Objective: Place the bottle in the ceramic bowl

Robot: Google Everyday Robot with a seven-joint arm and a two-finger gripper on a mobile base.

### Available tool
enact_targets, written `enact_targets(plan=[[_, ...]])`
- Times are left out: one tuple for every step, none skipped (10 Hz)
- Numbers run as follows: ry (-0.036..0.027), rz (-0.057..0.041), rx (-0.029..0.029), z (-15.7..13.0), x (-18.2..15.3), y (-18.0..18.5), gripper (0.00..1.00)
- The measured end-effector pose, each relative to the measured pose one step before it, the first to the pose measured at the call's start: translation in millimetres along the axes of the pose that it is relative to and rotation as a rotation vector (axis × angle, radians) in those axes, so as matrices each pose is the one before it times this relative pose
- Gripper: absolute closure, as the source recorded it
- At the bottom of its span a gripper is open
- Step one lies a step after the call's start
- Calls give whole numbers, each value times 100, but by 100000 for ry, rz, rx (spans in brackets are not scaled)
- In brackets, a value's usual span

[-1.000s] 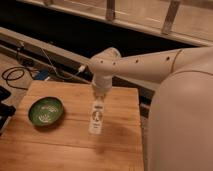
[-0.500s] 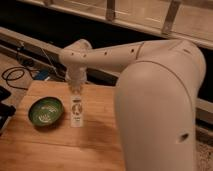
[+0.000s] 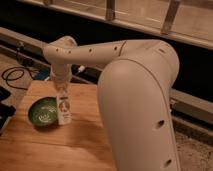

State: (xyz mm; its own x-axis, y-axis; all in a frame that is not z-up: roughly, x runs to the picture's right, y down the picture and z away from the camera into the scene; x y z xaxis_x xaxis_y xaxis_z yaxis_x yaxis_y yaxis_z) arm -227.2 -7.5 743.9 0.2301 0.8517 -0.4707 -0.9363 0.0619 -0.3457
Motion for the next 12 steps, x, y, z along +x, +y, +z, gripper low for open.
enact_targets(plan=[[85, -242, -182, 19, 44, 211, 100], [136, -282, -187, 44, 65, 217, 100], [65, 108, 127, -1, 13, -101, 100], [-204, -376, 287, -14, -95, -109, 100], [51, -1927, -6, 217, -346, 308, 100], [605, -3070, -162, 531, -798, 839, 100], [664, -2193, -124, 494, -777, 786, 100], [916, -3912, -407, 778, -1435, 1614, 100], [765, -3936, -586, 821, -1657, 1833, 100], [597, -3986, -880, 801, -1761, 1877, 100], [311, -2977, -1048, 662, -1427, 1398, 100], [-160, -3056, -2300, 1143, -2127, 1722, 100]])
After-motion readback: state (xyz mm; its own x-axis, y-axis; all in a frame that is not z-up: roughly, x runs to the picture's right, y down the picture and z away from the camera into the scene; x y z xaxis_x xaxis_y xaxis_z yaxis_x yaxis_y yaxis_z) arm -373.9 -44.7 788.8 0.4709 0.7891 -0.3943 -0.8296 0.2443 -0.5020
